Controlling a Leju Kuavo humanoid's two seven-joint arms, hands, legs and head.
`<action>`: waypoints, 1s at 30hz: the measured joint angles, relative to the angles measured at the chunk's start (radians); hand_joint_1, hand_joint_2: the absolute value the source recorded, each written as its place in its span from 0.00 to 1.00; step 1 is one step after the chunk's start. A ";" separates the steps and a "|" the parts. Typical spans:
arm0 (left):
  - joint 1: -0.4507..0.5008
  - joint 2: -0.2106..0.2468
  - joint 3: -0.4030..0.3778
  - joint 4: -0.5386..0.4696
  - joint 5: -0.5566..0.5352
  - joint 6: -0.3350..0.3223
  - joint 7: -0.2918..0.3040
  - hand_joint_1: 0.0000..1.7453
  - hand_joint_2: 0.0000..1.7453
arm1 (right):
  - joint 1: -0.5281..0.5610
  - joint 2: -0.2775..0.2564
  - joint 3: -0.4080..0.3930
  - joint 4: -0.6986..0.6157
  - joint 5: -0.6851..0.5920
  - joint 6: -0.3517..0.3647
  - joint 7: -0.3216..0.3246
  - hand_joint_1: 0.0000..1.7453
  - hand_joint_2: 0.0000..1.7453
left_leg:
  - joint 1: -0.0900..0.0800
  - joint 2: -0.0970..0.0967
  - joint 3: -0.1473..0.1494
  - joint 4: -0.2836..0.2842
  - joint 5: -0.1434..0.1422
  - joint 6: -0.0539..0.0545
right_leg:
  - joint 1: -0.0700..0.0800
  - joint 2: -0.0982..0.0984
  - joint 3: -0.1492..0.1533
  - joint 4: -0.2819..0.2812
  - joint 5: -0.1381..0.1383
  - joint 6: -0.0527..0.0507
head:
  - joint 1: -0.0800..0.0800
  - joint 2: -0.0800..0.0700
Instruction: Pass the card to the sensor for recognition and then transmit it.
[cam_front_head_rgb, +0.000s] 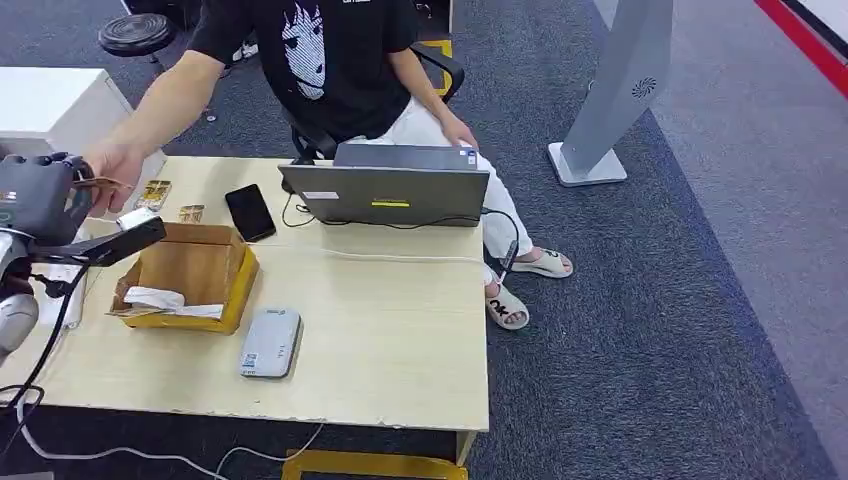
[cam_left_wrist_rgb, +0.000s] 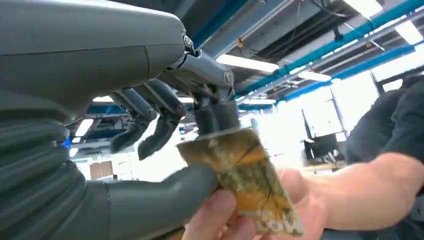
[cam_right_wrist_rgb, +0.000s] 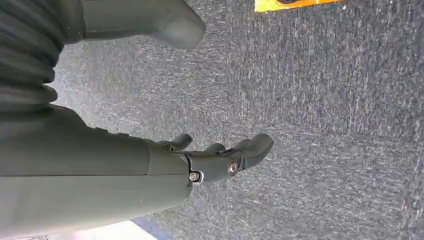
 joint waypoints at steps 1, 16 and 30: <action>0.001 0.000 0.000 0.000 -0.004 0.014 0.006 0.00 1.00 | -0.001 0.000 0.001 0.002 0.000 0.000 0.000 0.00 1.00 | 0.000 0.000 0.000 0.000 0.000 0.000 | 0.000 0.000 0.000 0.000 0.000 0.000 | 0.000 0.000; 0.037 -0.031 0.000 0.000 -0.026 0.097 0.023 0.00 1.00 | -0.001 -0.008 0.019 0.020 -0.003 -0.017 -0.001 0.00 1.00 | 0.000 -0.001 0.000 0.000 0.000 0.000 | 0.000 -0.001 0.000 0.000 0.000 0.000 | 0.000 0.000; 0.367 -0.148 0.144 -0.191 0.186 0.302 -0.074 0.00 1.00 | 0.024 -0.009 0.025 0.028 -0.046 -0.039 -0.008 0.00 1.00 | -0.001 0.001 0.000 0.000 -0.002 0.000 | -0.001 0.002 0.000 0.000 -0.002 -0.001 | 0.000 0.000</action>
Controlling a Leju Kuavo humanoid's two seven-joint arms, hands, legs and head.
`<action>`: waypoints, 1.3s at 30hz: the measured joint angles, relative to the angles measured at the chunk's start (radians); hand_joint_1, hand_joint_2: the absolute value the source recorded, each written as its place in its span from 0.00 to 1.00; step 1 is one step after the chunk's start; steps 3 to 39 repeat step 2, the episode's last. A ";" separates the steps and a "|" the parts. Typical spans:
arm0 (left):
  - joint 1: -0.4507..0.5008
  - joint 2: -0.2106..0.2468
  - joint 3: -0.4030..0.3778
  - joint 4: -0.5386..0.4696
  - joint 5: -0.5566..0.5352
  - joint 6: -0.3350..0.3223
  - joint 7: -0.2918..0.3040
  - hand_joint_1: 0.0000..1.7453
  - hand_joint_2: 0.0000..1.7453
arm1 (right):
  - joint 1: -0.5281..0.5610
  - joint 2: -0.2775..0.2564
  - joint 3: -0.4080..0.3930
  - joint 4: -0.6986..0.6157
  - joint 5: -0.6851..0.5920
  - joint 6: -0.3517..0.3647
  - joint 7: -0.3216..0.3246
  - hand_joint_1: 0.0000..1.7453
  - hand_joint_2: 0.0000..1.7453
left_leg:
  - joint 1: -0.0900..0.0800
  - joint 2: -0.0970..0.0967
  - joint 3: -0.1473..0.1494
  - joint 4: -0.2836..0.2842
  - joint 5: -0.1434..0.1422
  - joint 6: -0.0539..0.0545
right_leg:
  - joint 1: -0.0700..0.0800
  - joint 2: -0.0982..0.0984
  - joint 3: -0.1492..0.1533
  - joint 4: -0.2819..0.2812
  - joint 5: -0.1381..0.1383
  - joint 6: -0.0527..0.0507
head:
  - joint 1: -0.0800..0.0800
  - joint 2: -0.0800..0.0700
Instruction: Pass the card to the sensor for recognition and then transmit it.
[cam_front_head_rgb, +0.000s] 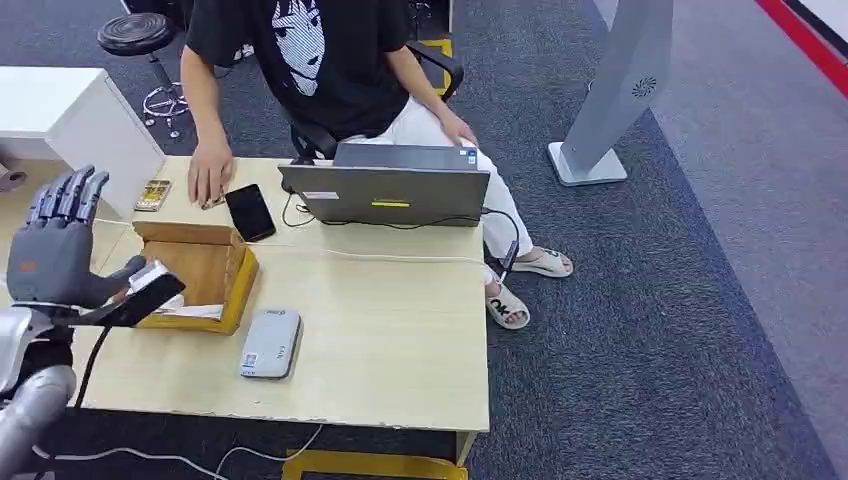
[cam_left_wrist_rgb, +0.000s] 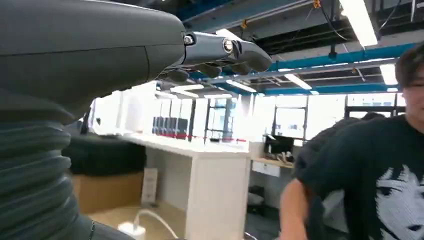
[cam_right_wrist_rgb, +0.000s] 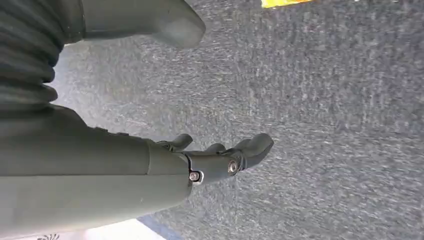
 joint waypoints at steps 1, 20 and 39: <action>0.045 -0.019 0.024 -0.036 0.028 0.008 -0.016 0.00 1.00 | 0.005 0.000 0.000 -0.006 -0.008 0.007 0.000 0.00 1.00 | 0.000 0.000 0.000 0.000 0.000 0.000 | 0.000 0.000 0.000 0.000 0.000 0.000 | -0.001 0.000; 0.080 -0.040 0.042 -0.063 0.043 0.012 -0.024 0.00 1.00 | 0.009 0.001 0.000 -0.012 -0.009 0.011 0.001 0.00 1.00 | 0.000 0.000 0.000 0.000 0.000 0.000 | 0.000 0.000 0.000 0.000 0.000 0.000 | 0.000 0.000; 0.080 -0.040 0.042 -0.063 0.043 0.012 -0.024 0.00 1.00 | 0.009 0.001 0.000 -0.012 -0.009 0.011 0.001 0.00 1.00 | 0.000 0.000 0.000 0.000 0.000 0.000 | 0.000 0.000 0.000 0.000 0.000 0.000 | 0.000 0.000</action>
